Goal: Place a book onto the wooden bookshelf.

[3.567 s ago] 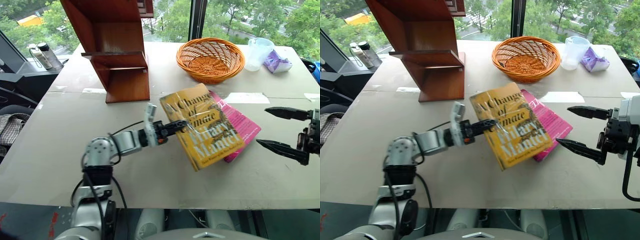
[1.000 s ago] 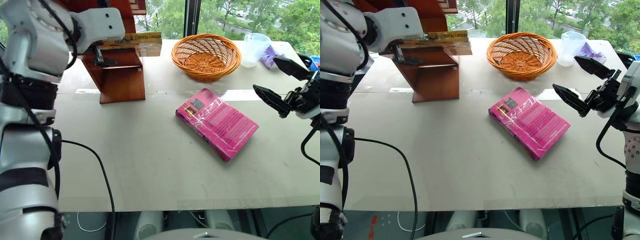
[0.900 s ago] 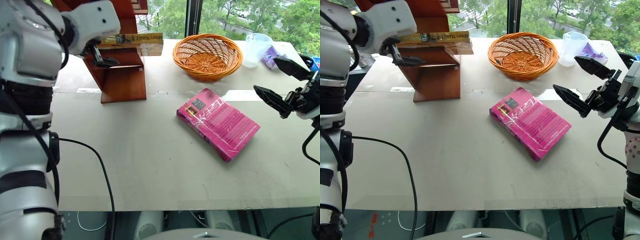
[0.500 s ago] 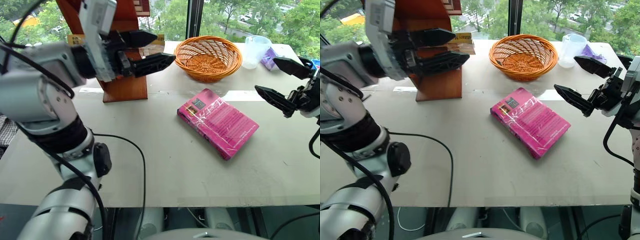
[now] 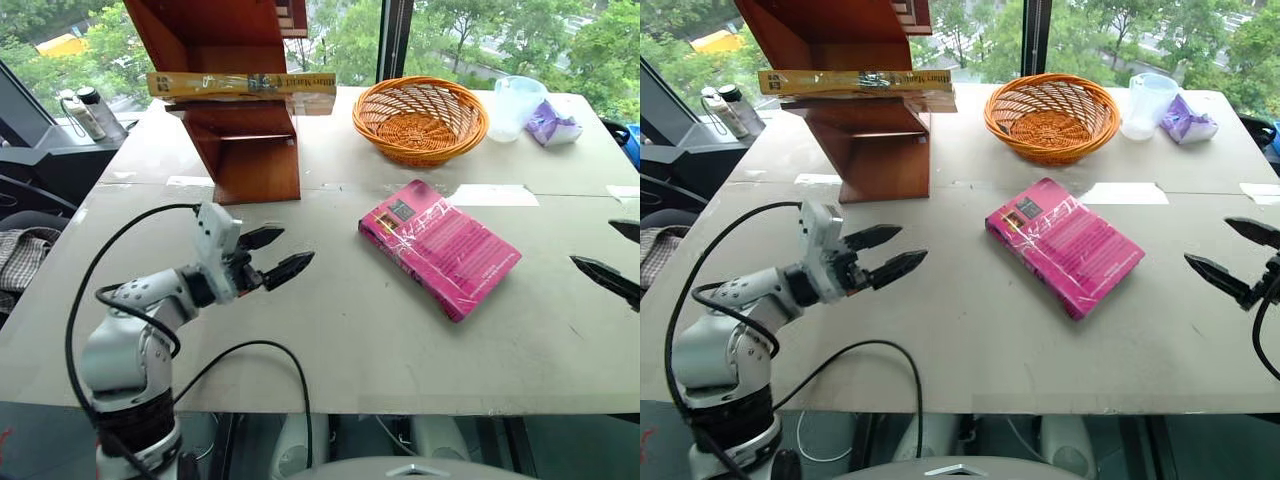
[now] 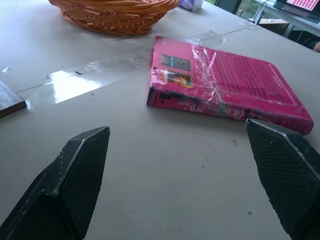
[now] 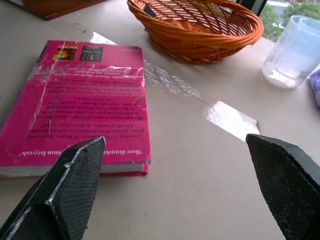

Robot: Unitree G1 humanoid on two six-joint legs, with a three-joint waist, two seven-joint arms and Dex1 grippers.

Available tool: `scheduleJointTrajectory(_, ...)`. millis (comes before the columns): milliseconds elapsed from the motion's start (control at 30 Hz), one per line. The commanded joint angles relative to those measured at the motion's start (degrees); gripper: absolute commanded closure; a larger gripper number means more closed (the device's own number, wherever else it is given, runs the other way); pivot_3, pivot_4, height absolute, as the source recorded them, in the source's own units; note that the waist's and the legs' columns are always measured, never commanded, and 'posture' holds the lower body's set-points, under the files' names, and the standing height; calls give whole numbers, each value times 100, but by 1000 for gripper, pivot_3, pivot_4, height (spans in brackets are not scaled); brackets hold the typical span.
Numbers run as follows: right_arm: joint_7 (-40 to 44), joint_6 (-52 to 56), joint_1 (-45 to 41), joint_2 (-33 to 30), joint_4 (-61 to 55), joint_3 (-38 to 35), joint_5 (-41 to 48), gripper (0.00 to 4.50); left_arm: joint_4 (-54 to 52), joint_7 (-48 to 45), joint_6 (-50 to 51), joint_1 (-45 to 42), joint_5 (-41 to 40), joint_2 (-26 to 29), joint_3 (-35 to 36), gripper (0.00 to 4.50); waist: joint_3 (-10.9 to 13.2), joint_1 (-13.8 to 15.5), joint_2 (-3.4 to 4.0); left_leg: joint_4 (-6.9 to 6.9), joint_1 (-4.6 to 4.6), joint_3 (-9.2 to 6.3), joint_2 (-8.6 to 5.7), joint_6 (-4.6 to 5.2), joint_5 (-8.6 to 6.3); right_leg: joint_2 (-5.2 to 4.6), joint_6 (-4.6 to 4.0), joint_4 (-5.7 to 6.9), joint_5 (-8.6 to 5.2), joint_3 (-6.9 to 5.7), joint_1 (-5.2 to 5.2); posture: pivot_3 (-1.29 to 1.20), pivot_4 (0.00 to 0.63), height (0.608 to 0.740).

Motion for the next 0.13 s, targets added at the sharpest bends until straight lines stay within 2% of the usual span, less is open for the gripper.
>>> scheduleJointTrajectory(33,158,-313,316,-117,320,-352,-295,0,52,-99,-472,538,-173,358,129,41,-1,3,2,-3,3,0,1,0,0,-4,-2,0,0,-2,1,0,150,733)
scheduleJointTrajectory(133,313,-445,434,-135,552,-340,-362,0,128,-22,-731,813,-316,498,75,41,-1,12,3,-6,-1,-4,1,-1,-1,-17,-6,-2,-2,1,-6,0,150,733)
